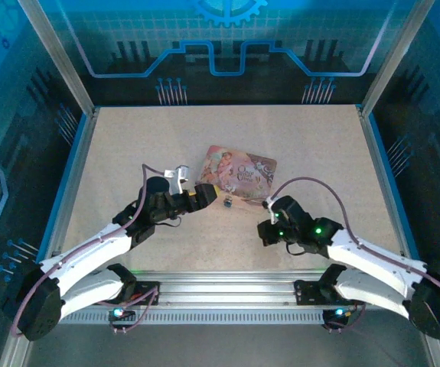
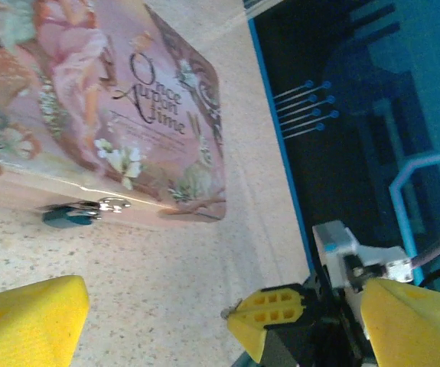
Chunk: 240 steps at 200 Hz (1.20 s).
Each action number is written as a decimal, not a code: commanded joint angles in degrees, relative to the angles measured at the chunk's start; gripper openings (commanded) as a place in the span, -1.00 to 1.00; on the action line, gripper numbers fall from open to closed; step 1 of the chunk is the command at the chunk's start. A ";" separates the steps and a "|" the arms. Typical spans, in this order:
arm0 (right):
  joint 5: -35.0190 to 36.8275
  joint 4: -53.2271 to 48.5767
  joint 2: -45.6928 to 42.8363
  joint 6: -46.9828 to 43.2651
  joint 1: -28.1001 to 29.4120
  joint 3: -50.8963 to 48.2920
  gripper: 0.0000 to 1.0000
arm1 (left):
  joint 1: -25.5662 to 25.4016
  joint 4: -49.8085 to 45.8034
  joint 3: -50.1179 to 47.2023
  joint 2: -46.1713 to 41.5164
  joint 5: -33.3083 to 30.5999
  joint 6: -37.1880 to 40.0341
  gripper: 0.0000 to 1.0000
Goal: Unlock the padlock with the key
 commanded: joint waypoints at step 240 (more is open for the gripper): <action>-32.83 13.30 3.32 -23.17 -8.51 11.89 -1.00 | -8.42 6.39 9.02 7.46 11.39 4.02 0.09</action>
